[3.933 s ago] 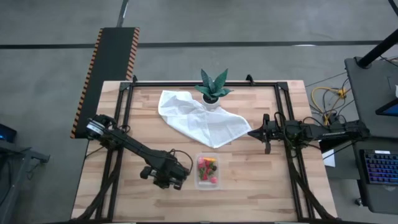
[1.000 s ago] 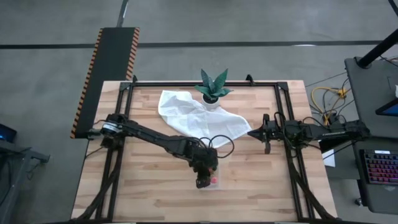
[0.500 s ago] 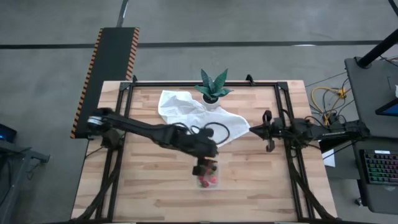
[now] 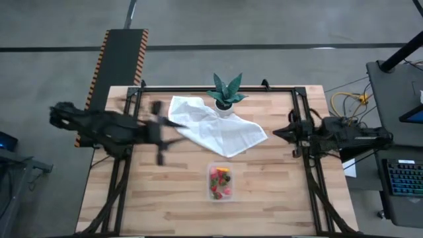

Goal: Pick and placing Produce into tupperware
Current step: Return to Home Position

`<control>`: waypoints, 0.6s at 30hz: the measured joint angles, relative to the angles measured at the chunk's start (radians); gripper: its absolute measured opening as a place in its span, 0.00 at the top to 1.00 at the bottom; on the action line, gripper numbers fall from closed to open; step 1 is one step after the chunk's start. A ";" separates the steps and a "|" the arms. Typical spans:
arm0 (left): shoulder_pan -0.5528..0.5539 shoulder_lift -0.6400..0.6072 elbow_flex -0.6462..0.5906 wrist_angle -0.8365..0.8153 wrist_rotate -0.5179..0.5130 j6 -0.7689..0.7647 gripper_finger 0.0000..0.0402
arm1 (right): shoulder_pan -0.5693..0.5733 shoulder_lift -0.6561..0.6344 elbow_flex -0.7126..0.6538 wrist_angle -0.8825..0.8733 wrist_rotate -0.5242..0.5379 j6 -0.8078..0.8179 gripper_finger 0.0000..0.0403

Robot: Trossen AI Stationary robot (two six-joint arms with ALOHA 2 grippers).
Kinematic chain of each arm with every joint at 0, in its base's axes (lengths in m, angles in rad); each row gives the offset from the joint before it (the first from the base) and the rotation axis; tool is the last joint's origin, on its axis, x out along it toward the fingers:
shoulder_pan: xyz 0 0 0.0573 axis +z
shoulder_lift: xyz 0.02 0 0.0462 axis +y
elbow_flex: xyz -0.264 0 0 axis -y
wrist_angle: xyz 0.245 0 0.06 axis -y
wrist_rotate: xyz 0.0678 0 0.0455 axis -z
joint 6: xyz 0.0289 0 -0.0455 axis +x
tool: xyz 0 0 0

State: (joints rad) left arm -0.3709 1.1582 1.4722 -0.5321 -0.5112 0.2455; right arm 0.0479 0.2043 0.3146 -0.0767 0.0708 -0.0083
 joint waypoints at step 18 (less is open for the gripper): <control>-0.145 -0.695 -0.697 0.070 -0.136 -0.164 0.68 | 0.000 -0.042 0.289 -0.404 0.085 -0.130 0.98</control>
State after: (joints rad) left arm -0.5161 0.4635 0.7755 -0.4617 -0.6471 0.0813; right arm 0.0475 0.1619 0.6039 -0.4805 0.1556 -0.1384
